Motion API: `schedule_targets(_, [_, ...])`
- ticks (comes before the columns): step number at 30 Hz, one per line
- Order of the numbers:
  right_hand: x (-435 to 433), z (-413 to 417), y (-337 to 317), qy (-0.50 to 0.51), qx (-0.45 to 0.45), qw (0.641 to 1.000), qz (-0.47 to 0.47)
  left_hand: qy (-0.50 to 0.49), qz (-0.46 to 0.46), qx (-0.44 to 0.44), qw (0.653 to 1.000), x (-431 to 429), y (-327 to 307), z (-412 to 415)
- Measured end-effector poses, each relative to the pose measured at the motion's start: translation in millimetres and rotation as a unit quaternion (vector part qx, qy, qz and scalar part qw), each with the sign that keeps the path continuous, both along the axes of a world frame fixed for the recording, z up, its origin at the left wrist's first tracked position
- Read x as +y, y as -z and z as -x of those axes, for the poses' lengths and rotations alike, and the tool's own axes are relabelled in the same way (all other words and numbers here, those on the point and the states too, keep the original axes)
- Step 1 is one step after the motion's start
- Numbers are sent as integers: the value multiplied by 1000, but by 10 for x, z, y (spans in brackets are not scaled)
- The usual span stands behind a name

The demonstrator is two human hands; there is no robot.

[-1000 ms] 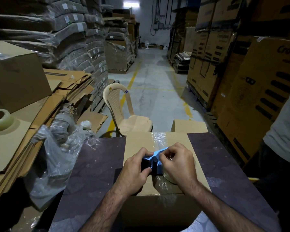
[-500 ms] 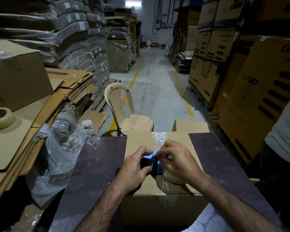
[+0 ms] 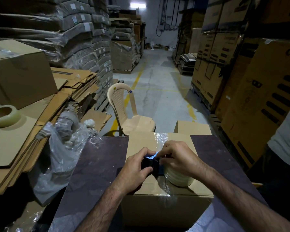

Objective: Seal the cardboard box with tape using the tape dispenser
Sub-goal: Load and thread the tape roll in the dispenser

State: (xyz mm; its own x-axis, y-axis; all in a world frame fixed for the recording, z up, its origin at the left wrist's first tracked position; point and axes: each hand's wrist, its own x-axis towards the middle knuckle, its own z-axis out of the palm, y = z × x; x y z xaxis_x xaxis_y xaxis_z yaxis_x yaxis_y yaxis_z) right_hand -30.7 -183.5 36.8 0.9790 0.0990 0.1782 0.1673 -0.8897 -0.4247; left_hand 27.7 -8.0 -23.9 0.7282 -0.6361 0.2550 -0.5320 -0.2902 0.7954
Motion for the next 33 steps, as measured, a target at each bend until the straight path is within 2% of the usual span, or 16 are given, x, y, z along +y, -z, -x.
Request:
schedule_targets(4, [-25,10,30,54,34,991,-114,13,-3,4,1000,8,-45,0])
schedule_targets(7, [-10,-12,14,75,69,985,-139,16,-11,-14,1000,42,-62,-4])
schedule_targets(12, [4,-35,-37,103,114,973,-174,-75,18,-132,988,59,-69,58])
schedule_targets(16, [-1,-41,-73,104,131,967,-194,-70,-1,-189,979,-9,-125,109])
schedule_targets(20, [-11,-23,-97,107,137,964,-203,-110,-2,-194,975,-69,-146,115])
schedule_targets(24, [-17,-32,-90,110,124,967,-195,-116,-31,-246,962,-114,-144,142])
schedule_targets(28, [-19,-24,-67,102,107,977,-156,-139,-61,-295,943,-177,-75,199])
schedule_targets(33, [-24,33,-54,77,86,987,-109,-178,-68,-305,933,-239,32,303])
